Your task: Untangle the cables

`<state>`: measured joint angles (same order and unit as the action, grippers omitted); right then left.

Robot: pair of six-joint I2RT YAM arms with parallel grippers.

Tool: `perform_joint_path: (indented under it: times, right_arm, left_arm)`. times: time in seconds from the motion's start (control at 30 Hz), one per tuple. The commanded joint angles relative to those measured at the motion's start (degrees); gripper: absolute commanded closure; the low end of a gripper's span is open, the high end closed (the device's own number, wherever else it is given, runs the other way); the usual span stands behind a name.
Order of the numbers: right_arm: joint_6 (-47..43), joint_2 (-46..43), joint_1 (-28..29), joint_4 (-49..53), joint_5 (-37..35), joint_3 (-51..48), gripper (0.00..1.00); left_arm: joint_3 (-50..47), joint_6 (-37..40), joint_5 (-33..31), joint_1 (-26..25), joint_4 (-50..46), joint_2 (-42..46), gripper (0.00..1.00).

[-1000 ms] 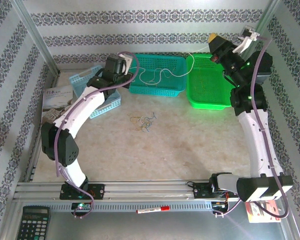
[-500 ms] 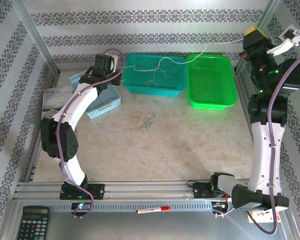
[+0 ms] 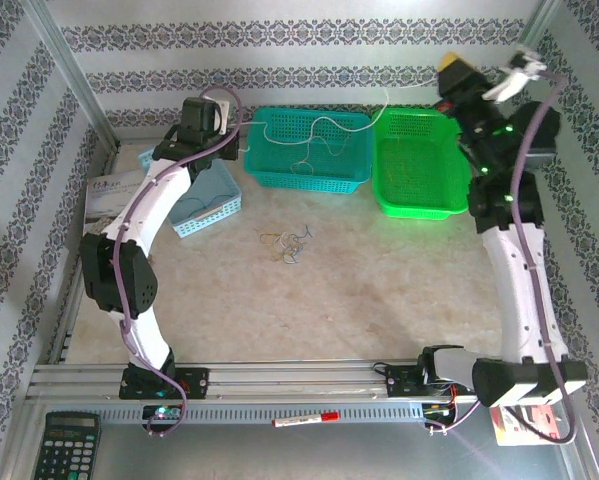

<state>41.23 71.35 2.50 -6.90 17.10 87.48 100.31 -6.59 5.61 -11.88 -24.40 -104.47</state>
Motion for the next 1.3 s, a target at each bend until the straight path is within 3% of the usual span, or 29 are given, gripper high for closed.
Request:
perform_joint_path:
  times: [0.0,0.3,0.6,0.7,0.93,1.03,1.07,1.17,1.27]
  right_arm:
    - [-4.07,3.69,4.13,-0.48,-2.81,0.93,1.00]
    - [-5.29,20.76,8.09,-2.43,-5.26,10.19,1.00]
    - [-5.60,40.57,7.29,-3.96,-4.54,22.92,1.00]
    - [-4.67,47.42,7.34,-3.34,-2.88,28.48,1.00]
    - [-3.26,60.61,7.41,2.17,2.30,40.00,1.00]
    - [-3.67,61.60,7.37,3.24,3.47,39.39,1.00]
    - [-3.94,61.56,7.31,3.92,3.66,38.90,0.95]
    - [-4.49,60.23,7.16,4.09,4.49,36.57,0.59]
    - [-4.92,58.07,6.99,4.46,5.32,35.21,0.44]
  left_arm:
    - [5.17,-2.08,2.46,0.38,0.10,-3.13,1.00]
    - [22.09,-3.93,4.11,-1.17,-4.04,-14.98,1.00]
    - [50.11,-2.84,1.88,-3.23,-15.45,-33.54,1.00]
    - [51.96,-2.94,1.09,-3.28,-15.13,-36.51,0.94]
    - [52.00,-2.81,3.79,-3.81,-13.65,-40.38,0.69]
    - [52.00,-1.59,4.54,-4.30,-14.47,-40.90,0.39]
    - [52.00,-1.28,4.46,-4.45,-15.08,-40.77,0.28]
    - [52.00,-0.30,4.15,-4.73,-17.12,-39.93,0.00]
    - [52.00,0.34,4.32,-5.17,-17.99,-38.29,0.00]
